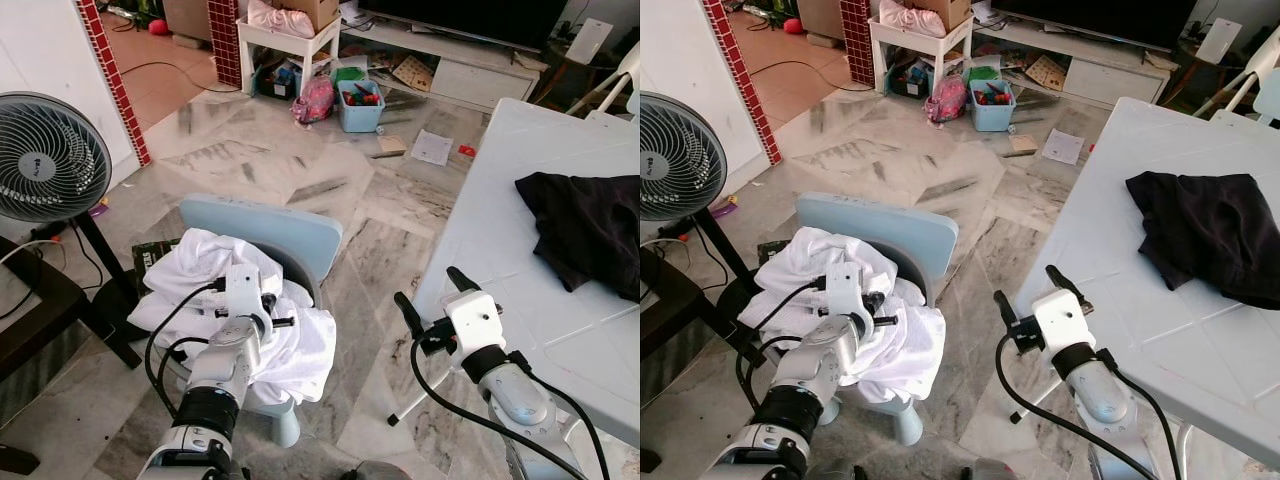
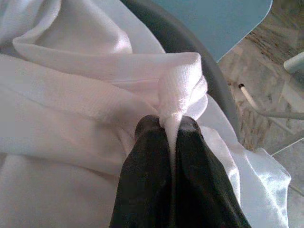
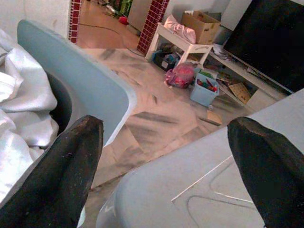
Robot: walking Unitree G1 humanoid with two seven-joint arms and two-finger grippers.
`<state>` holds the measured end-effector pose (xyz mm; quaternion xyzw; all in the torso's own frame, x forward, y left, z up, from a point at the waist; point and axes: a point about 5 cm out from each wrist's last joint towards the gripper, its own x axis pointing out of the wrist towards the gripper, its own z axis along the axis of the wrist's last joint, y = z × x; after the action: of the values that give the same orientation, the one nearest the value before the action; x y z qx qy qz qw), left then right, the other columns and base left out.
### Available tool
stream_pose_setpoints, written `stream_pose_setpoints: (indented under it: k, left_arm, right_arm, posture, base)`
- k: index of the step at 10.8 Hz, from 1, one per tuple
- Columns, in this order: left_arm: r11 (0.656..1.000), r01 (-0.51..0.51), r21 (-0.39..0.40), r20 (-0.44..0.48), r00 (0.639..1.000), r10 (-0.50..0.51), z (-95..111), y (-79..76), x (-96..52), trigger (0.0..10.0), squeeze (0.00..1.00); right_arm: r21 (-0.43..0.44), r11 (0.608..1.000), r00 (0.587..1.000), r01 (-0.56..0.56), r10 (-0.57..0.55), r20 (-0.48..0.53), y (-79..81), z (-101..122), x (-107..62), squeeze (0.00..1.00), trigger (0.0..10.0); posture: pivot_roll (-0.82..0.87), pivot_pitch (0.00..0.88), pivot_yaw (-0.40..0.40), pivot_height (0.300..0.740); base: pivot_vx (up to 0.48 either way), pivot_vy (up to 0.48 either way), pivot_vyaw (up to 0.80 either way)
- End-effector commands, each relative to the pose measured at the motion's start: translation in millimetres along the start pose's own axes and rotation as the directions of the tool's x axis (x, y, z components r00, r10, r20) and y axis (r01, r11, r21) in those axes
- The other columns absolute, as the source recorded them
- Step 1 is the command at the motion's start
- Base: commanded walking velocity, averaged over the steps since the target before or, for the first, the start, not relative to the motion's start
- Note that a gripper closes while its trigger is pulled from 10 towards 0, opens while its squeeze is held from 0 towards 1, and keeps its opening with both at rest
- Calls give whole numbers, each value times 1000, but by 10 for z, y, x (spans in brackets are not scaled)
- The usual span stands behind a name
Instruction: Hang hanger
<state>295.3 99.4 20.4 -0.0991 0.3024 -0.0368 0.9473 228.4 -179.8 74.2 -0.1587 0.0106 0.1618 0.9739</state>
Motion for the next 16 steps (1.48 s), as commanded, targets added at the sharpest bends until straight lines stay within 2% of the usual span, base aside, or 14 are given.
stream_pose_setpoints:
  k: [1,3,4,5,7,10,11,12,14,15,16]
  left_arm:
    - [1000,7,12,19,1000,-7,38,-32,-3,0,0]
    - [999,-16,41,19,1000,15,43,-15,0,0,0]
    - [998,-19,65,18,1000,18,46,-16,5,10000,0]
    - [1000,2,-16,30,1000,-2,85,-64,2,10000,1000]
    - [1000,18,-23,23,1000,-18,107,-131,-7,10000,1000]
    - [995,-10,-104,-44,999,6,19,-163,-20,10000,1000]
    - [992,15,-124,-50,999,-21,16,-180,-22,10000,1000]
    - [991,39,-125,-57,997,-47,32,-218,-33,10000,0]
    - [989,28,-142,-63,997,-38,30,-214,-25,10000,0]
    - [982,39,-187,-70,996,-53,31,-215,-2,8196,0]
    - [977,50,-208,-76,995,-67,38,-227,10,0,0]
  right_arm:
    - [-12,1000,1000,-3,3,-2,-11,-3,-13,0,10000]
    - [-12,1000,1000,-6,6,-4,-9,-11,-13,0,10000]
    - [-12,1000,1000,-8,8,-5,-11,-12,-15,0,10000]
    - [-12,1000,1000,-10,10,-6,-12,-13,-16,0,10000]
    - [-13,1000,1000,-15,14,-5,-12,-10,-9,0,10000]
    - [-13,1000,1000,-21,21,-6,-1,-20,3,0,10000]
    - [-13,1000,1000,-24,23,-6,4,-20,3,0,10000]
    - [-13,1000,1000,-26,26,-6,5,-18,4,0,10000]
    - [-12,1000,1000,-26,26,-6,11,-20,1,0,10000]
    - [-13,999,1000,-29,29,-5,17,-15,3,0,10000]
    - [-15,999,1000,-31,30,-4,16,-14,4,0,10000]
  posture:
    - [-93,5,-58,740]
    - [-92,6,-58,740]
    - [-92,7,-59,740]
    - [-91,6,-61,740]
    - [-91,6,-61,740]
    - [-88,2,-62,740]
    - [-88,2,-62,740]
    - [-89,3,-60,740]
    - [-91,3,-59,740]
    - [-93,4,-61,740]
    - [-96,3,-62,740]
  base:
    - [0,0,0]
    - [0,0,0]
    - [0,0,0]
    - [0,0,0]
    - [0,0,0]
    - [0,0,0]
    - [0,0,0]
    - [0,0,0]
    - [0,0,0]
    - [0,0,0]
    - [0,0,0]
